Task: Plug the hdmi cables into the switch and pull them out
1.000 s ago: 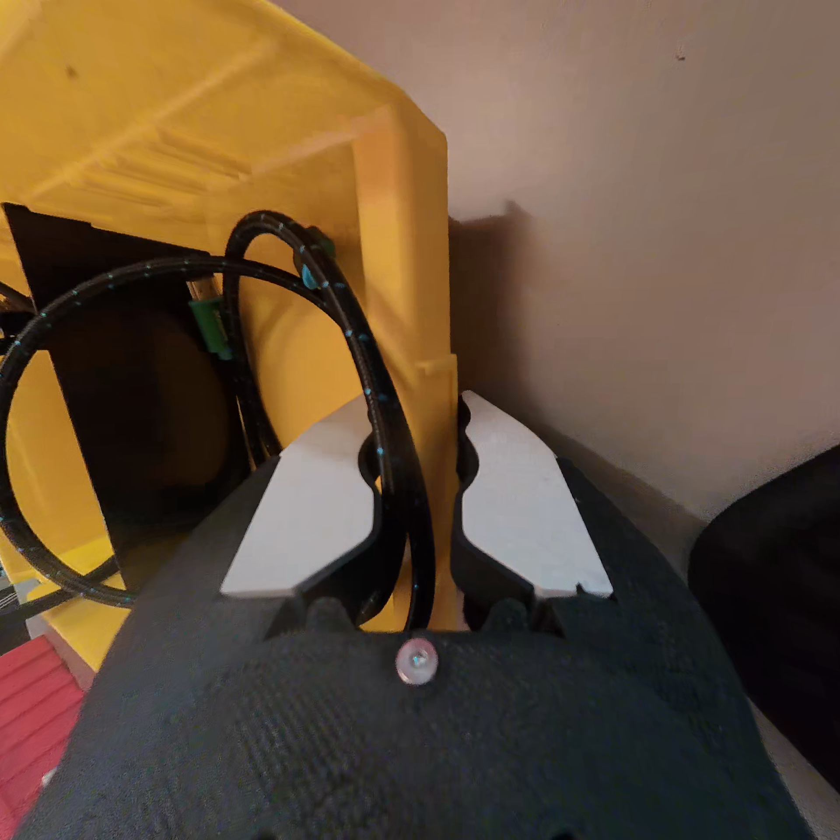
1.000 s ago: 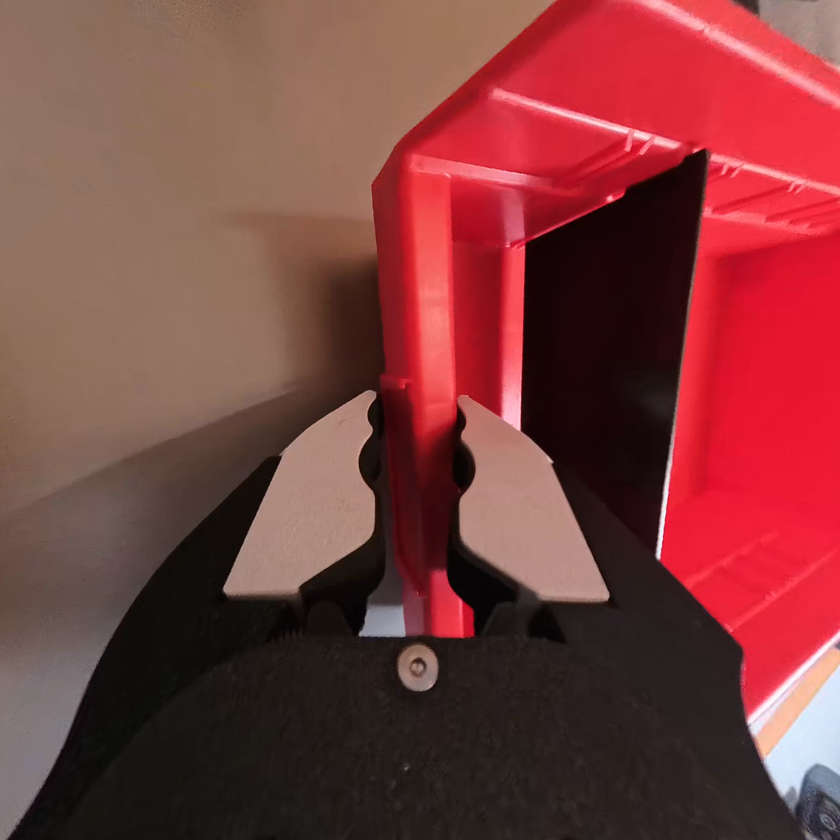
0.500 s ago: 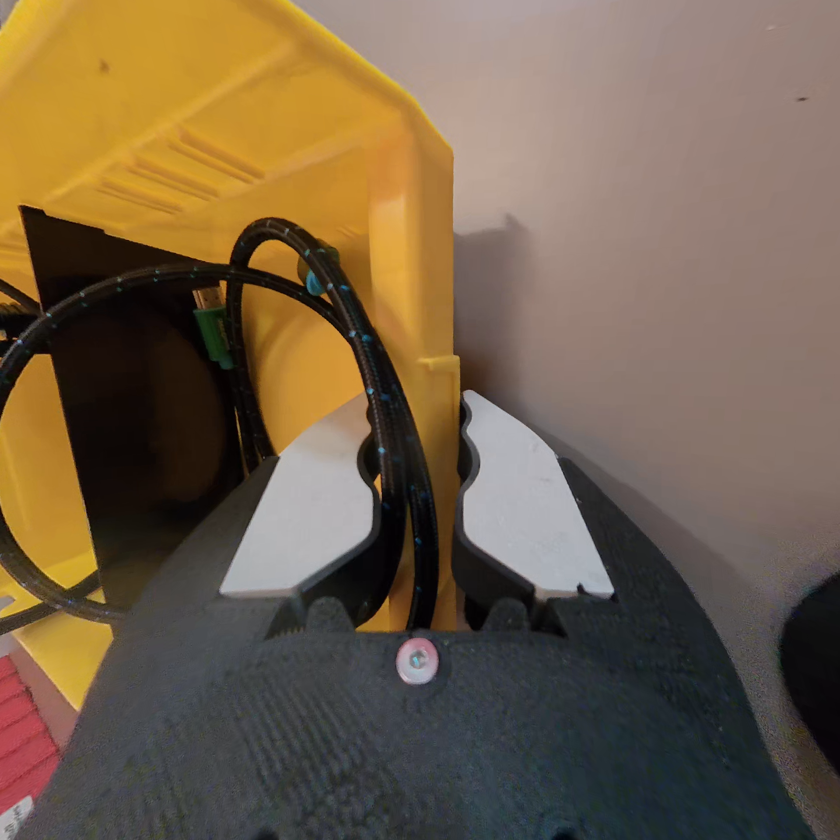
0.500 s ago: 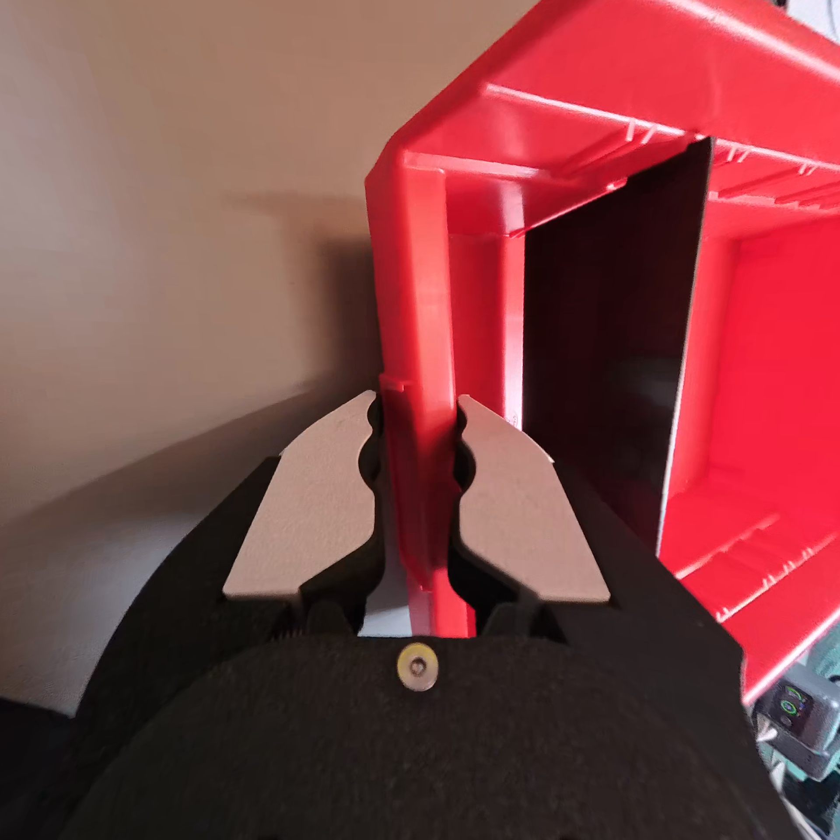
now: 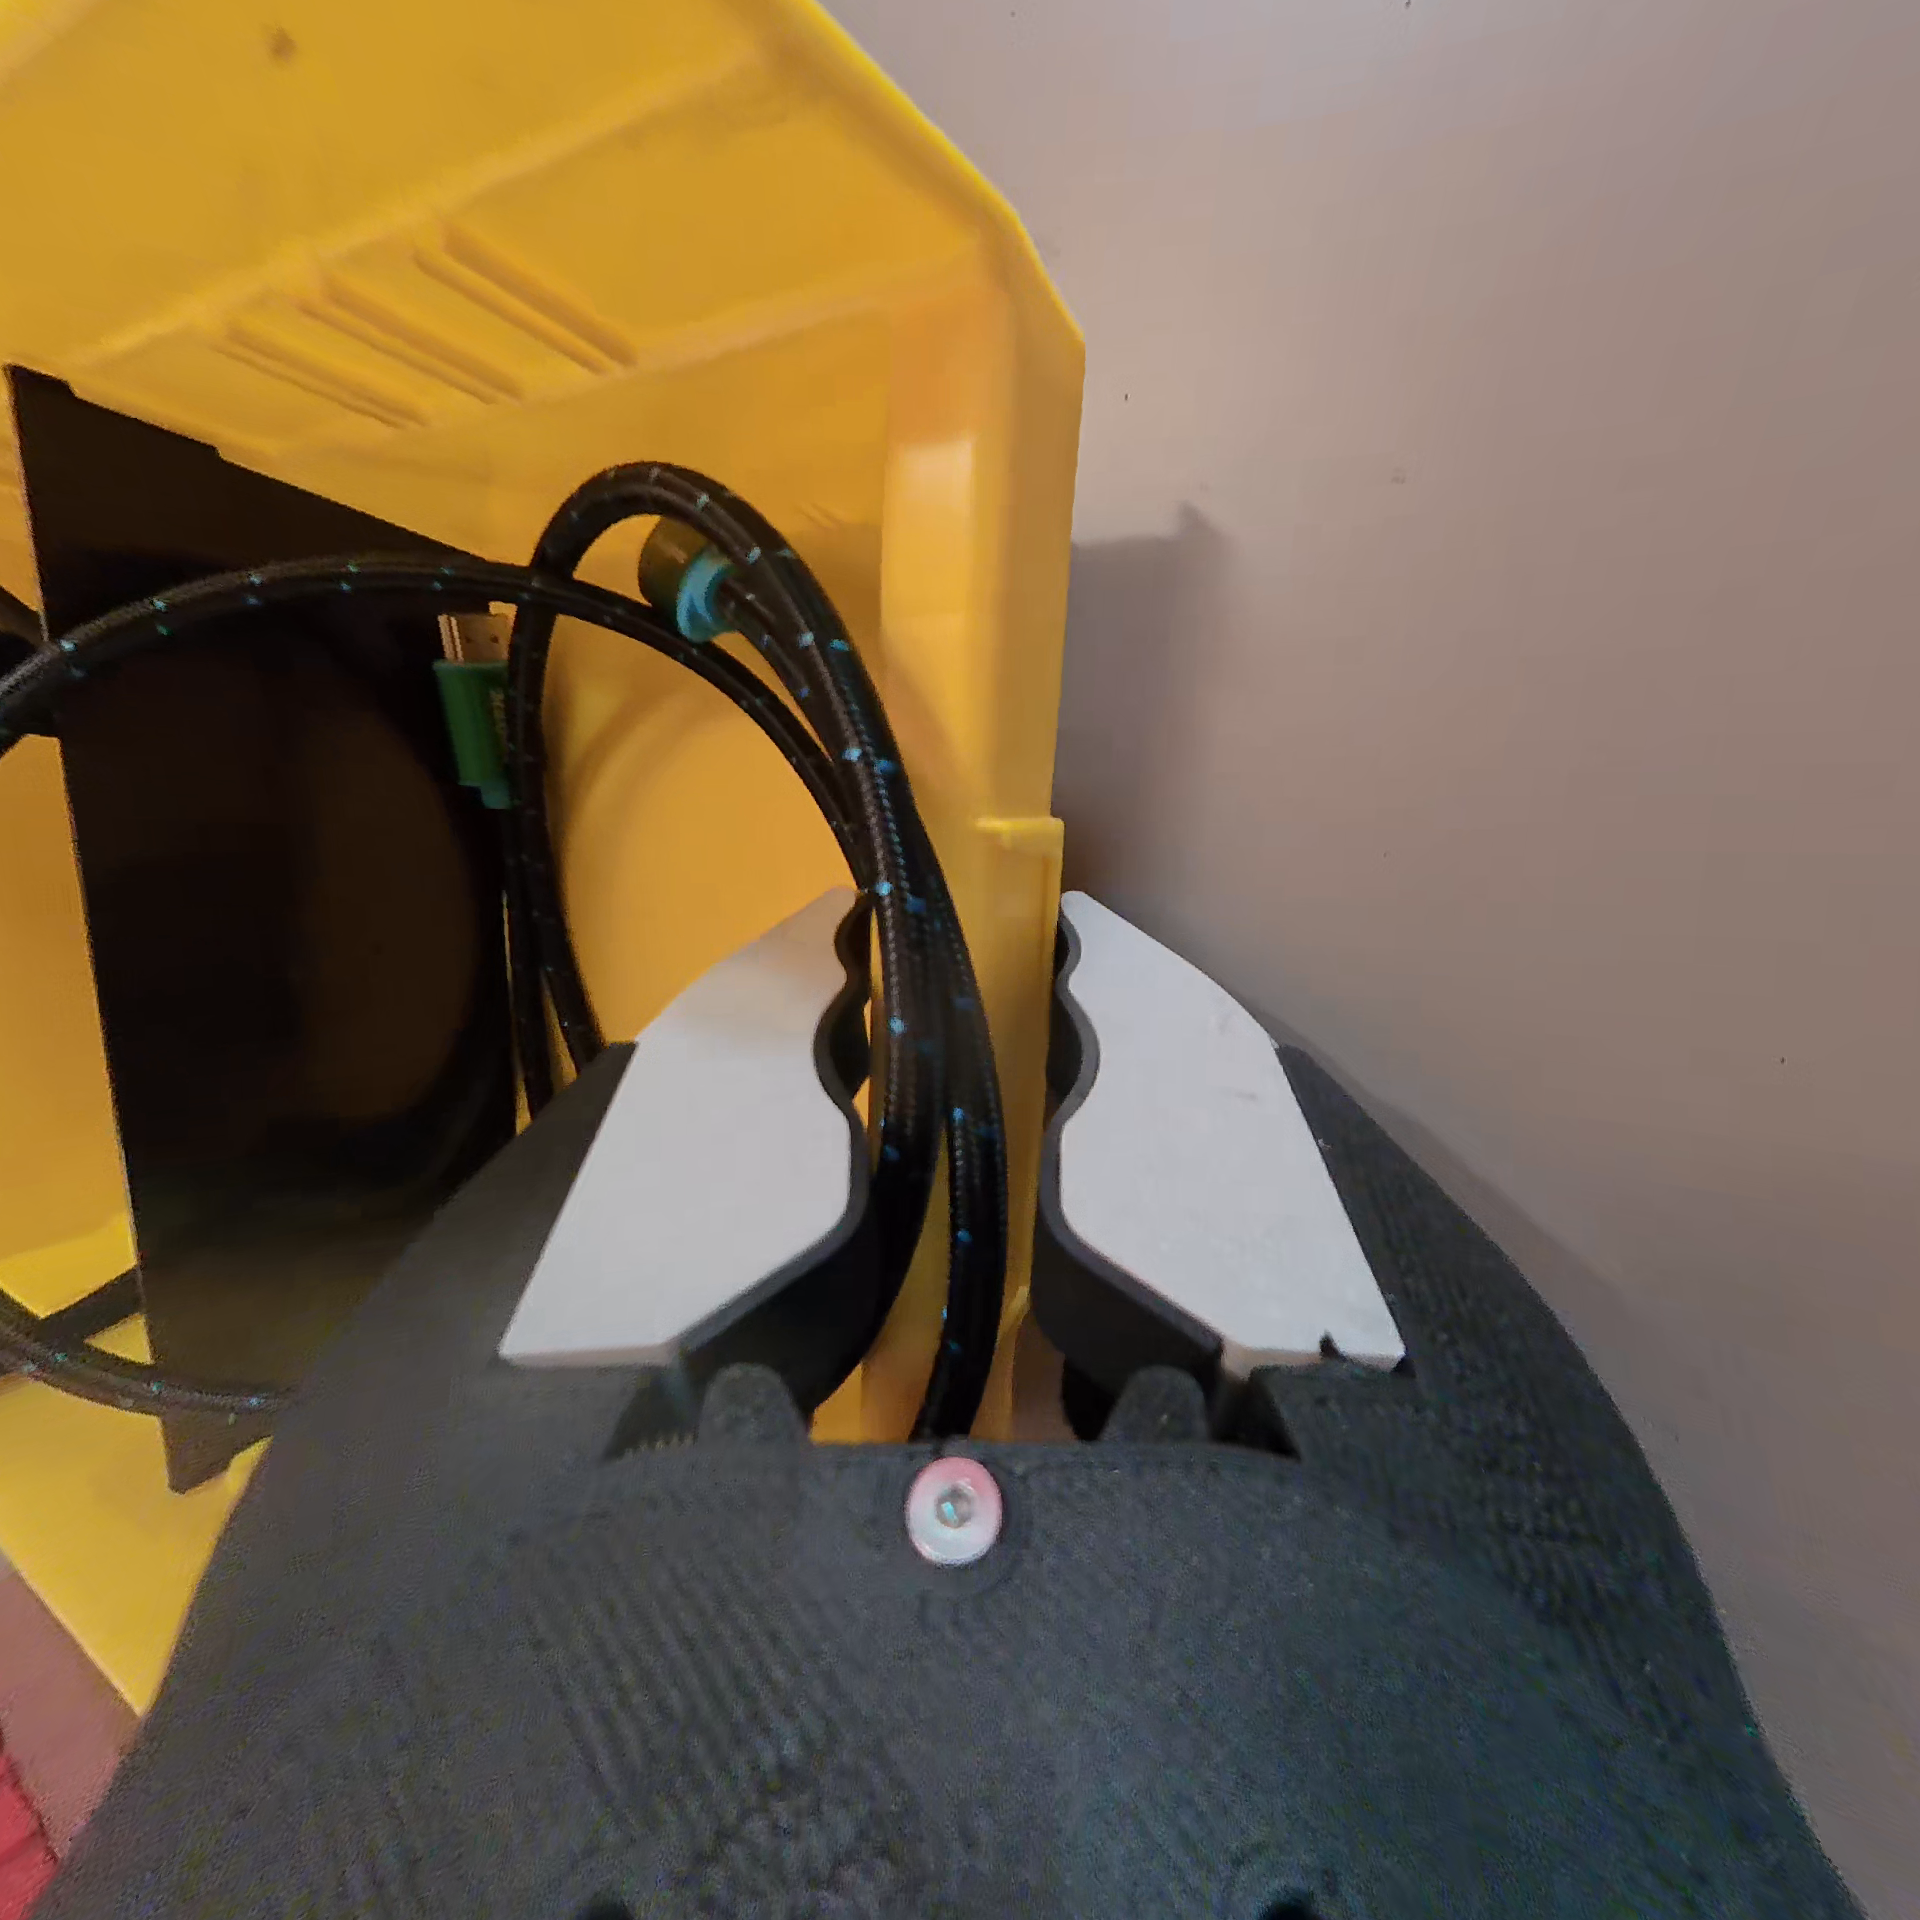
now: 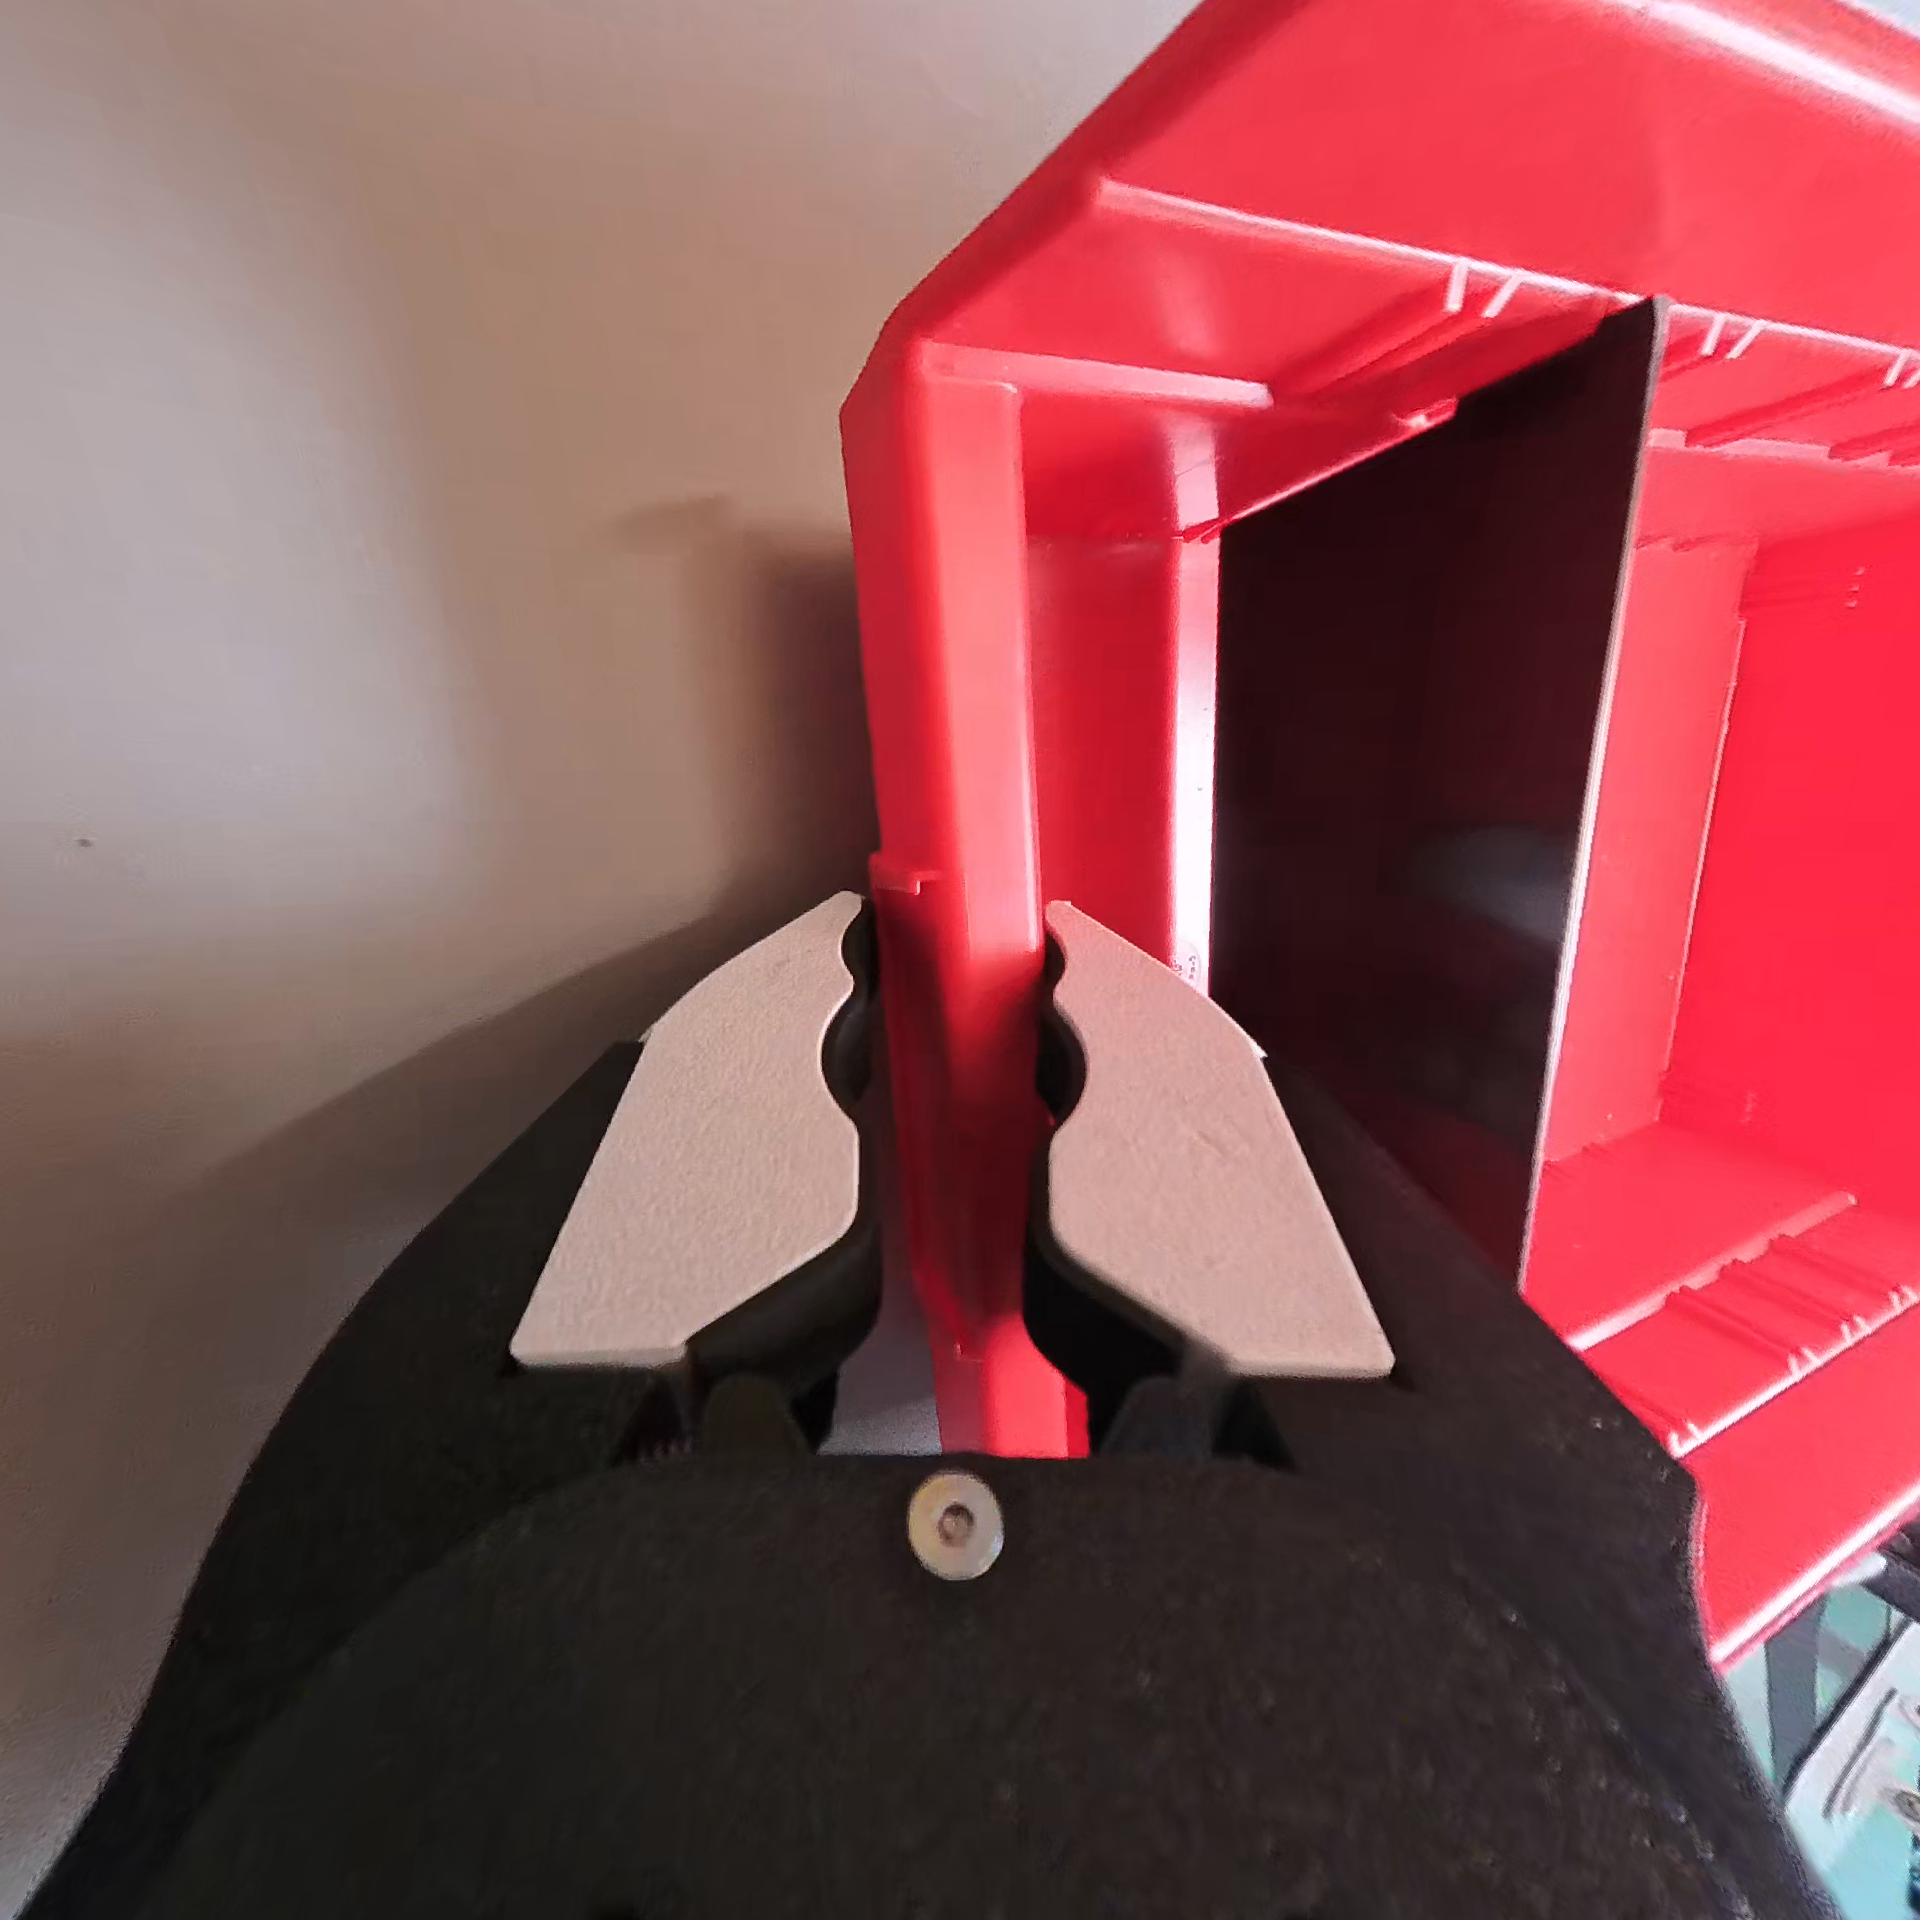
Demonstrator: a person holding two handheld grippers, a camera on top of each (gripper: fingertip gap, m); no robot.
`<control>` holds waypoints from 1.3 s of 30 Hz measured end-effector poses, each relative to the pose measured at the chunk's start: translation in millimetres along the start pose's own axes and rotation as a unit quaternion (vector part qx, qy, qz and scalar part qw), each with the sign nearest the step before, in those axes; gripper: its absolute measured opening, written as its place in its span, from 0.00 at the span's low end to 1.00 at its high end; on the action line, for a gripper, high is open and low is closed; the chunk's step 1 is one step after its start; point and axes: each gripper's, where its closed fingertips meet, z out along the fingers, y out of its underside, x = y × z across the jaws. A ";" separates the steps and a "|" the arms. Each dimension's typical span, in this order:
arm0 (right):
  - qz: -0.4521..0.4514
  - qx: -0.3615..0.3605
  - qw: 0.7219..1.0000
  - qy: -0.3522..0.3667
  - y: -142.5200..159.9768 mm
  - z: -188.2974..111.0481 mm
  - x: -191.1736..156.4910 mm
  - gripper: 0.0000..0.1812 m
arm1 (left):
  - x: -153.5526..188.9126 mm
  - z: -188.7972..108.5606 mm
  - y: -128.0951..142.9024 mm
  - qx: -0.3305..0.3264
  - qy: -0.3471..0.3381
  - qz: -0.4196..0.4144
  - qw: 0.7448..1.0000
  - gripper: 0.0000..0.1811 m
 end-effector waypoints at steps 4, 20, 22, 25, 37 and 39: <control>-0.005 0.002 1.000 0.003 4.8 0.2 4.6 0.15 | -0.3 -0.3 0.7 -0.005 -0.008 -0.019 1.000 0.18; 0.000 0.077 0.997 0.003 -10.9 -32.2 -12.0 0.27 | 17.5 -13.6 -5.4 0.008 0.003 -0.074 0.997 0.23; 0.040 0.157 0.987 0.000 -37.3 -57.2 -13.9 0.28 | 15.4 -25.6 -14.0 0.050 0.006 -0.099 0.994 0.24; 0.101 0.272 0.957 0.000 -70.9 -92.0 -16.9 0.27 | 9.2 -51.8 -28.4 0.111 0.005 -0.121 0.986 0.25; 0.167 0.447 0.878 -0.044 -125.2 -85.3 -74.4 0.22 | -148.0 -128.3 -19.9 0.054 -0.126 -0.067 0.988 0.22; 0.147 0.449 0.880 -0.042 -125.9 -84.1 -79.9 0.21 | -174.6 -126.3 -19.0 0.000 -0.138 -0.010 0.990 0.23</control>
